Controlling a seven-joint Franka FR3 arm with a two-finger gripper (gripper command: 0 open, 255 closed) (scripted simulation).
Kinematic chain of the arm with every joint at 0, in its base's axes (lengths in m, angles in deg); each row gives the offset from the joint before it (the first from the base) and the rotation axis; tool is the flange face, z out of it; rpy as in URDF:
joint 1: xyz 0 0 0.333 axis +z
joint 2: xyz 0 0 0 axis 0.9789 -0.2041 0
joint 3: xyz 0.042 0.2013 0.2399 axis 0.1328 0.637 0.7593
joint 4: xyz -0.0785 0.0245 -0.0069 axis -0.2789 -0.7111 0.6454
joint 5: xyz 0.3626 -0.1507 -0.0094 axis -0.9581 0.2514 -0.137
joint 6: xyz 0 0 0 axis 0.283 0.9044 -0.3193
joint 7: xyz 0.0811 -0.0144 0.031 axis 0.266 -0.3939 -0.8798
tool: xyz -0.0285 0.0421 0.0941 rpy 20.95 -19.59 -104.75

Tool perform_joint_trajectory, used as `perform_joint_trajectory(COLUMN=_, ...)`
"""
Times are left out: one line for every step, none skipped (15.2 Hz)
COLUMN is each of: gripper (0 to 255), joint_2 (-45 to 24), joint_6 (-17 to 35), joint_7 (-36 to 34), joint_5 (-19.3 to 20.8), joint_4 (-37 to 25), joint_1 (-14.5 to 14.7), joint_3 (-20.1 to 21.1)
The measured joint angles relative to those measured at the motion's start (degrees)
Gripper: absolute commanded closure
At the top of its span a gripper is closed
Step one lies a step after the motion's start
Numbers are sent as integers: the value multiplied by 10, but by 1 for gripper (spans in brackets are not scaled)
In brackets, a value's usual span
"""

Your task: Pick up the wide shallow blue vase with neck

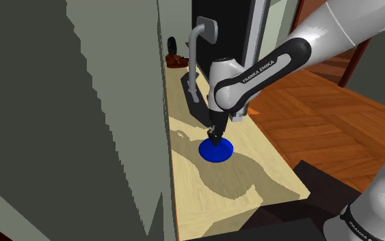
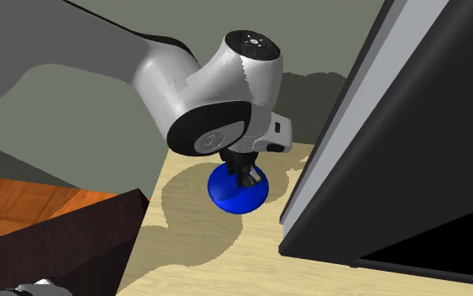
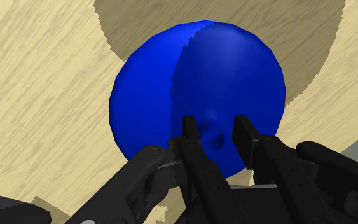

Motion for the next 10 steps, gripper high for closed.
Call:
perform_joint_trajectory(gripper=255, joint_2=7, joint_6=-7, joint_7=0, joint_5=-1, joint_4=0, joint_1=0, joint_3=0)
perform_joint_trajectory(gripper=255, joint_2=11, joint_6=-14, joint_7=1, joint_5=-1, joint_4=-3, joint_1=0, joint_3=0)
perform_joint_trajectory(gripper=255, joint_2=15, joint_6=-21, joint_7=2, joint_5=-2, joint_4=-6, joint_1=-1, joint_3=0)
perform_joint_trajectory(gripper=255, joint_2=20, joint_6=-28, joint_7=2, joint_5=-3, joint_4=-8, joint_1=-1, joint_3=0)
perform_joint_trajectory(gripper=255, joint_2=25, joint_6=-36, joint_7=2, joint_5=-3, joint_4=-11, joint_1=-1, joint_3=0)
perform_joint_trajectory(gripper=255, joint_2=30, joint_6=-43, joint_7=3, joint_5=-4, joint_4=-13, joint_1=-1, joint_3=0)
perform_joint_trajectory(gripper=255, joint_2=34, joint_6=-51, joint_7=4, joint_5=-4, joint_4=-17, joint_1=-2, joint_3=0)
perform_joint_trajectory(gripper=255, joint_2=40, joint_6=-60, joint_7=4, joint_5=-5, joint_4=-21, joint_1=-2, joint_3=0)
perform_joint_trajectory(gripper=255, joint_2=44, joint_6=-66, joint_7=3, joint_5=-6, joint_4=-23, joint_1=-2, joint_3=0)
perform_joint_trajectory(gripper=255, joint_2=47, joint_6=-70, joint_7=4, joint_5=-6, joint_4=-23, joint_1=-2, joint_3=0)
